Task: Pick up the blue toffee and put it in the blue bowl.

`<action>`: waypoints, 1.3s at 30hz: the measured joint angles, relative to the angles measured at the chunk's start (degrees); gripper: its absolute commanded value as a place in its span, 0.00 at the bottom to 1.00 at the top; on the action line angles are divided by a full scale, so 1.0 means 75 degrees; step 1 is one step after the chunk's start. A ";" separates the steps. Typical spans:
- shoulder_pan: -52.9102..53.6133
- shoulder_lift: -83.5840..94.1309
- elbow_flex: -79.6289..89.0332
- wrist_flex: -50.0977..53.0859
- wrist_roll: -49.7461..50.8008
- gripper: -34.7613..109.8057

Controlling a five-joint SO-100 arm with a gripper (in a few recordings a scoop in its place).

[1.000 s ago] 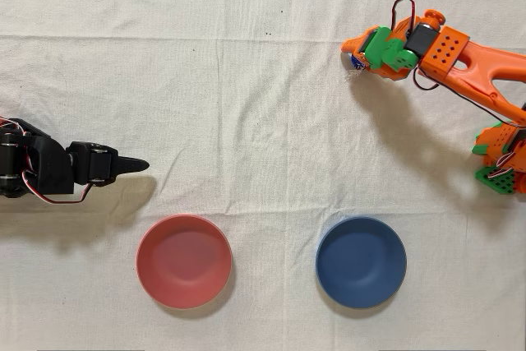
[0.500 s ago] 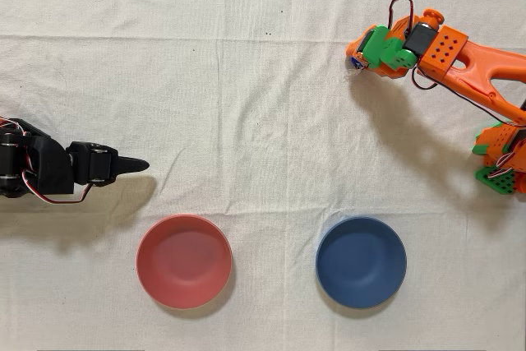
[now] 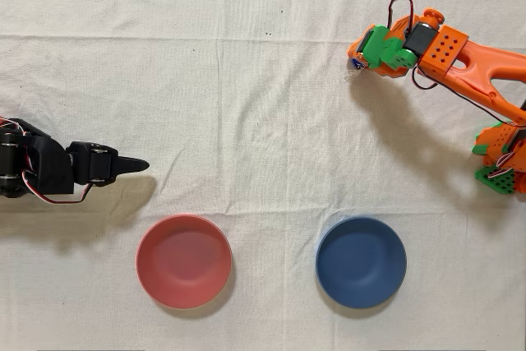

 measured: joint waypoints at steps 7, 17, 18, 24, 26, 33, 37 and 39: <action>0.0000 0.0246 0.0152 0.0047 -0.0281 0.35; -0.0492 0.1535 0.0234 0.0914 -0.0656 0.34; -0.0563 0.1664 0.0234 0.1008 -0.0691 0.34; -0.1008 0.2508 0.0234 0.1488 -0.1078 0.34; -0.1195 0.2707 0.0164 0.1676 -0.1219 0.34; -0.1922 0.2824 -0.0738 0.2309 -0.1500 0.33; -0.2520 0.2977 -0.0844 0.2344 -0.1582 0.33; -0.2836 0.3047 -0.0844 0.2344 -0.1582 0.33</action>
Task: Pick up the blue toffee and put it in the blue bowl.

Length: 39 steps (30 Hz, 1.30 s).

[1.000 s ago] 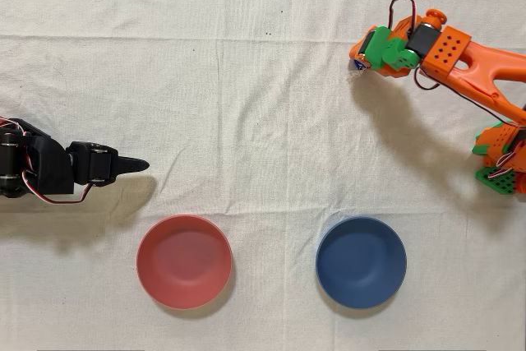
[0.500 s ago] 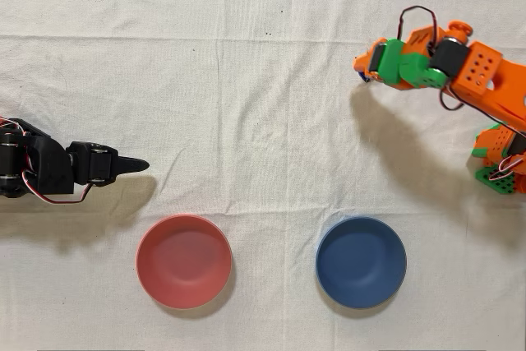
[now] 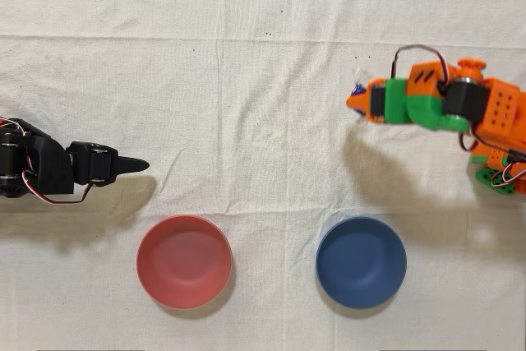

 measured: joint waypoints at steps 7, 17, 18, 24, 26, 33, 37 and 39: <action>-0.1371 0.0047 -0.0422 0.0234 0.0117 0.33; -0.3375 0.0047 -0.0633 0.0234 0.0504 0.33; -0.3551 0.0047 -0.0633 0.0234 0.0539 0.33; -0.4512 0.0047 -0.0633 0.0176 0.0820 0.33; -0.4852 0.0047 -0.0633 0.0117 0.0926 0.33; -0.5438 0.0035 -0.0445 0.0094 0.1195 0.33; -0.5719 -0.0223 -0.0270 0.0105 0.1348 0.31; -0.5754 -0.0375 -0.0234 0.0059 0.1324 0.31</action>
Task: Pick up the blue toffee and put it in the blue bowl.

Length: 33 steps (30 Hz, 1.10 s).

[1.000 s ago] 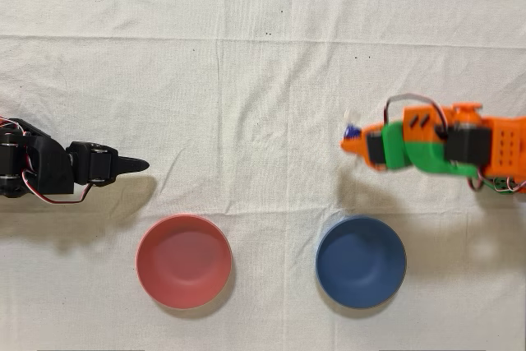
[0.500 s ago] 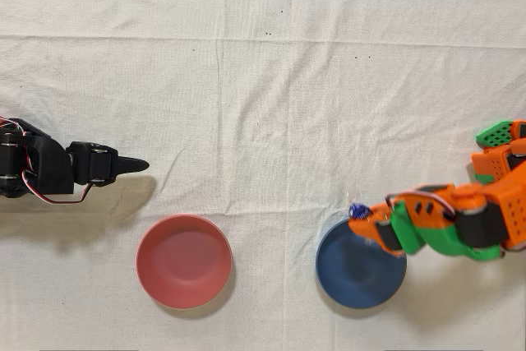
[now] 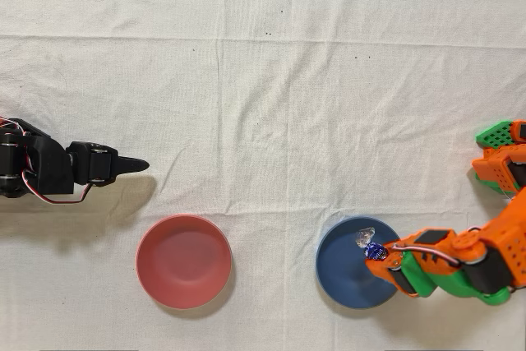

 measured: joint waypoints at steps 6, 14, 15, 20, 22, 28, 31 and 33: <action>-0.0246 -0.0457 0.0129 -0.0328 0.0082 0.32; -0.0375 -0.1160 0.0129 -0.0738 0.0187 0.36; -0.0340 -0.1219 0.0129 -0.0762 0.0234 0.38; -0.0316 -0.1406 -0.0035 -0.0797 0.0328 0.50; -0.0352 -0.1500 -0.0070 -0.0797 0.0340 0.55; -0.0363 -0.1488 -0.0082 -0.0797 0.0480 0.60; -0.0363 -0.1488 -0.0082 -0.0797 0.0480 0.60; -0.0363 -0.1488 -0.0035 -0.0797 0.0480 0.60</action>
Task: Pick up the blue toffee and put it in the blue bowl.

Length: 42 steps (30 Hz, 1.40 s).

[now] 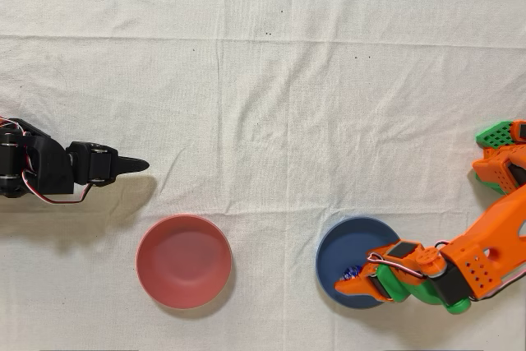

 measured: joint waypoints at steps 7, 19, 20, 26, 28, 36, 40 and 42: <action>0.0152 0.0164 0.0375 0.0000 -0.0047 0.57; 0.1816 0.1711 0.0785 0.0328 0.0059 0.33; 0.2004 0.1957 0.0973 0.0293 0.0035 0.31; 0.3234 0.3973 0.2883 -0.0176 -0.0527 0.24; 0.3516 0.4770 0.3562 -0.0340 -0.0527 0.24; 0.4184 0.7734 0.5566 -0.0797 -0.0152 0.24; 0.4406 0.9094 0.6492 -0.1137 -0.0012 0.24; 0.4395 0.9773 0.7066 -0.1359 -0.0070 0.24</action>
